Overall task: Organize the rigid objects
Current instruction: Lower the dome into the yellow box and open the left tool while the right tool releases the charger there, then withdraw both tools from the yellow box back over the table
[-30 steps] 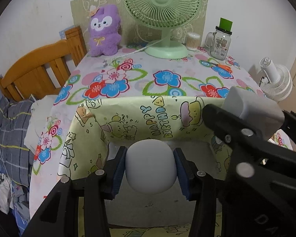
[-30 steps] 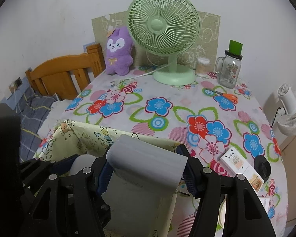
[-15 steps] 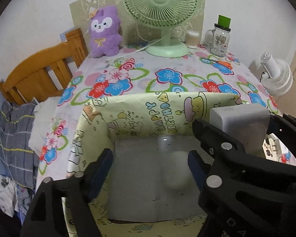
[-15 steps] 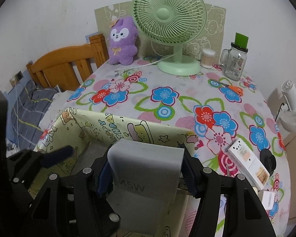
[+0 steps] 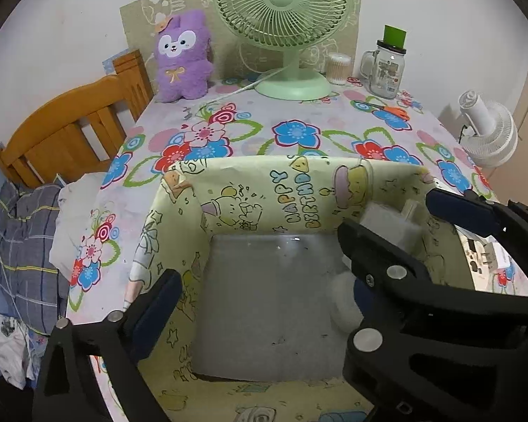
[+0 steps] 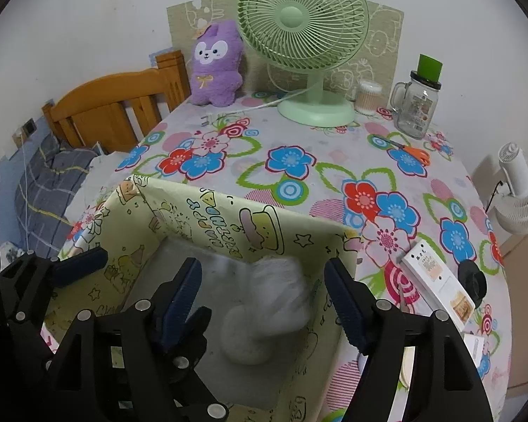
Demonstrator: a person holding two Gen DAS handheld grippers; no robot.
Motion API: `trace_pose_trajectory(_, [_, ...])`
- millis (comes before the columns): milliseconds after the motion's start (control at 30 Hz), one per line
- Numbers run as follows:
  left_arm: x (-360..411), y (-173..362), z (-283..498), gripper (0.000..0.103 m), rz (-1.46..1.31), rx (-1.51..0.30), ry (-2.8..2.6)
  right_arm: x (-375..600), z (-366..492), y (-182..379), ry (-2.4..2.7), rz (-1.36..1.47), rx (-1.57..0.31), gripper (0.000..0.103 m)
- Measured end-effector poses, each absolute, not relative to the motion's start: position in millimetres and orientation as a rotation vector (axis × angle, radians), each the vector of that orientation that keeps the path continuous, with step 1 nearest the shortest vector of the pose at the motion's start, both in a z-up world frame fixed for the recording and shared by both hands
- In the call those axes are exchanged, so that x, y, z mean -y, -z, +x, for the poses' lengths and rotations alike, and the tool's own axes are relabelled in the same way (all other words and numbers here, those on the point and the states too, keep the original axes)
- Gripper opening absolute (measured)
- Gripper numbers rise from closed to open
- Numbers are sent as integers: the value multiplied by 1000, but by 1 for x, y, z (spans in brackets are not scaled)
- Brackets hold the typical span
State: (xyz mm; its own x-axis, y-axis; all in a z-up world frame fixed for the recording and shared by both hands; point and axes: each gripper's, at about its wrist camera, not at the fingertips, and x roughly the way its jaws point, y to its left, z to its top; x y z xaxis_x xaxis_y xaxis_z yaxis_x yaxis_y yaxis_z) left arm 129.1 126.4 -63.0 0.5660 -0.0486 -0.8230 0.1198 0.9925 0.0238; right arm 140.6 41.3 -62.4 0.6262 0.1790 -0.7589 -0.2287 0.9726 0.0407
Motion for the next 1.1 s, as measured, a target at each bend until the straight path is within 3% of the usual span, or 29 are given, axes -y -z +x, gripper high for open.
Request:
trace_pose_trajectory(167, [-122,56,121,103,97,-948,98,-37,131,55,-222,-62,-847,78])
trace_pose_trajectory(267, [-116,53,116,103,128,-936,85,-34,123,49,-131,-101,-814,96])
trace_pose_trajectory(333, [-112,50,111,103,132,-926,92,-29,116,45,-102,-118,-783,99])
trace_pose_trajectory(1100, [-51,32,67,103,133,-860,122,41,70,33,-91,-27,-750,99])
